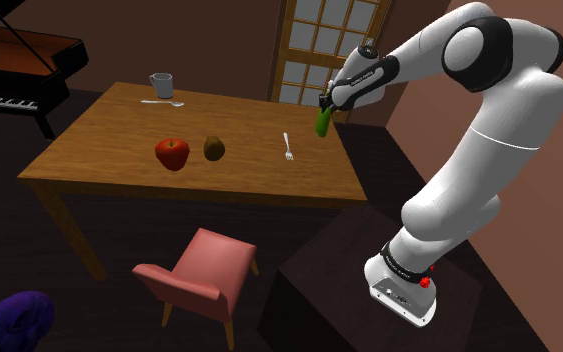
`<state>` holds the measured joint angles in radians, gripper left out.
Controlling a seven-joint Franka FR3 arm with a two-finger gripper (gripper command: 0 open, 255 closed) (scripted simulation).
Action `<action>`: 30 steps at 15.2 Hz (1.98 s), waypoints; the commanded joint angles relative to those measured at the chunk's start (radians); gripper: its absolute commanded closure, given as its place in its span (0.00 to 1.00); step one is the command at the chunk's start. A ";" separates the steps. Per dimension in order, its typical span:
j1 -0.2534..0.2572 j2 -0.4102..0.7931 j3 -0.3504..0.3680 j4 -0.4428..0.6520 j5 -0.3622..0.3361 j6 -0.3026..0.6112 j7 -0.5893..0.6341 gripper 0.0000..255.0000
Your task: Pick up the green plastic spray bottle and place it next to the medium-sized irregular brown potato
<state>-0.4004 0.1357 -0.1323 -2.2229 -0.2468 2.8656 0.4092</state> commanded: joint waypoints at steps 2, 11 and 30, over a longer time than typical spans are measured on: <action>-0.002 -0.024 0.005 0.014 0.014 -0.038 -0.015 1.00; -0.001 -0.093 0.014 0.060 0.045 -0.152 -0.050 1.00; 0.006 -0.185 0.021 0.215 0.087 -0.398 -0.101 1.00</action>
<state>-0.3938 -0.0463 -0.1106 -2.0191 -0.1637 2.4813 0.3135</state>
